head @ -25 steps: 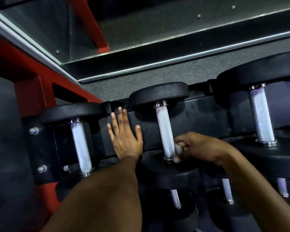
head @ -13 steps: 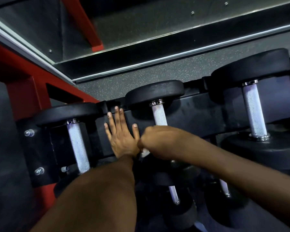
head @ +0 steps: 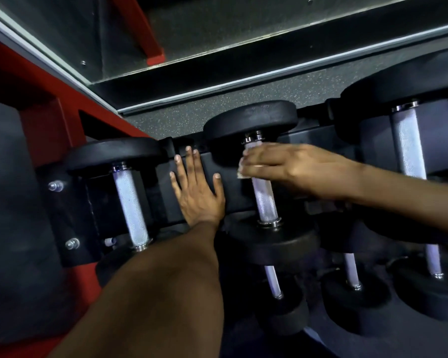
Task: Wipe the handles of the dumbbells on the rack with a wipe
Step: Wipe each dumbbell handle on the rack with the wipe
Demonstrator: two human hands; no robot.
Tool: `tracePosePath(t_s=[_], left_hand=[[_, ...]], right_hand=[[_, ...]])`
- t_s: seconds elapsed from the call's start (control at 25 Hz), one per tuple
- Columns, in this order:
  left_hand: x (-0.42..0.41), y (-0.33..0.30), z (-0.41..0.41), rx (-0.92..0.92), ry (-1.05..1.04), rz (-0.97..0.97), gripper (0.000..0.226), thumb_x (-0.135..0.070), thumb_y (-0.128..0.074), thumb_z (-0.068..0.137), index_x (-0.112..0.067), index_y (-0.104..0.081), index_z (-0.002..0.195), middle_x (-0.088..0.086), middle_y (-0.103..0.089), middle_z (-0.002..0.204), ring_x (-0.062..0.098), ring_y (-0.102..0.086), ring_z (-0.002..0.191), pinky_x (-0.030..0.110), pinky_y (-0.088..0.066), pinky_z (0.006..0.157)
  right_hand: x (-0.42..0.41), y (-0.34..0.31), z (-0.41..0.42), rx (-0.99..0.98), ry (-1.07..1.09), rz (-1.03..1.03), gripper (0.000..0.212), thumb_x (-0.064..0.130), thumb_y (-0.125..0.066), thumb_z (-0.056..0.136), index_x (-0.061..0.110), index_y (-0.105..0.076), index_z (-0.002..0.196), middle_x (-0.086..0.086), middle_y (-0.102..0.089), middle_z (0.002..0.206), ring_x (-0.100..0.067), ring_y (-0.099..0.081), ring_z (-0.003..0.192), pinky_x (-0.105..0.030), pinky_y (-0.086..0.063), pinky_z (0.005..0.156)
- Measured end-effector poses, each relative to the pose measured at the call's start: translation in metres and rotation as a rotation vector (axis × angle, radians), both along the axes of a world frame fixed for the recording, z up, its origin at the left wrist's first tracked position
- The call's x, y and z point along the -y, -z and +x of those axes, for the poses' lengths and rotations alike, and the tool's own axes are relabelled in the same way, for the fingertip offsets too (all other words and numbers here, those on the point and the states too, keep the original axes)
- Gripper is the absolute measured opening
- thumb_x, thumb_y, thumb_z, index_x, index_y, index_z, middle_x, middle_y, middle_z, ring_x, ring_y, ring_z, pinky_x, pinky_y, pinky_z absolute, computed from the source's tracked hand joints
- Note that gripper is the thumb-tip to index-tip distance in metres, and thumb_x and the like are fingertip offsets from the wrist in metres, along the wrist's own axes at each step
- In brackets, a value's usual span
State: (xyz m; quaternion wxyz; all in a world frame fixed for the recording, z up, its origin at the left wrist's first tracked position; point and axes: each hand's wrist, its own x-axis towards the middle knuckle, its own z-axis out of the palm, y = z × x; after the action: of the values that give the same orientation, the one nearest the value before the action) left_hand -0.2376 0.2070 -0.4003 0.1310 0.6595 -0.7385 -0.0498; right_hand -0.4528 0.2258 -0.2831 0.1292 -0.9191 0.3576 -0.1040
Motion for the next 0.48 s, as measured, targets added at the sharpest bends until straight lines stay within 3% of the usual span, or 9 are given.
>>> tracePosePath(t_s=[0.16,0.28,0.36,0.48], left_hand=[[0.000,0.001,-0.001,0.000,-0.001,-0.004,0.067,-0.039,-0.035,0.091,-0.009,-0.027,0.151,0.004,-0.022,0.160,0.026,-0.014,0.148,0.040,-0.001,0.119],[-0.001,0.002,0.000,-0.004,0.001,-0.009,0.067,-0.038,-0.034,0.092,-0.010,-0.026,0.151,0.003,-0.021,0.160,0.025,-0.012,0.149,0.042,-0.002,0.120],[-0.001,0.002,0.000,-0.006,0.000,-0.011,0.066,-0.038,-0.033,0.092,-0.009,-0.025,0.152,0.003,-0.021,0.160,0.025,-0.011,0.149,0.043,-0.003,0.120],[-0.001,0.002,0.000,-0.006,0.002,-0.006,0.066,-0.038,-0.032,0.093,-0.009,-0.024,0.152,0.003,-0.019,0.161,0.025,-0.010,0.149,0.043,-0.004,0.120]], right_hand=[[-0.002,0.033,-0.026,-0.119,-0.413,-0.261,0.050,0.014,-0.014,0.104,0.002,-0.057,0.128,-0.012,-0.049,0.139,-0.028,-0.046,0.129,-0.041,-0.039,0.106],[0.016,0.033,-0.030,-0.071,-0.238,-0.264,0.043,0.014,-0.018,0.102,0.004,-0.038,0.139,-0.007,-0.032,0.150,-0.018,-0.027,0.139,-0.030,-0.021,0.114],[0.007,0.038,-0.022,-0.059,-0.206,-0.193,0.040,0.012,-0.026,0.100,0.000,-0.047,0.131,-0.016,-0.050,0.138,-0.024,-0.040,0.130,-0.032,-0.029,0.110],[-0.003,0.044,-0.006,-0.183,-0.495,-0.177,0.037,0.011,-0.030,0.100,0.001,-0.062,0.115,-0.015,-0.064,0.115,-0.029,-0.057,0.114,-0.040,-0.041,0.106]])
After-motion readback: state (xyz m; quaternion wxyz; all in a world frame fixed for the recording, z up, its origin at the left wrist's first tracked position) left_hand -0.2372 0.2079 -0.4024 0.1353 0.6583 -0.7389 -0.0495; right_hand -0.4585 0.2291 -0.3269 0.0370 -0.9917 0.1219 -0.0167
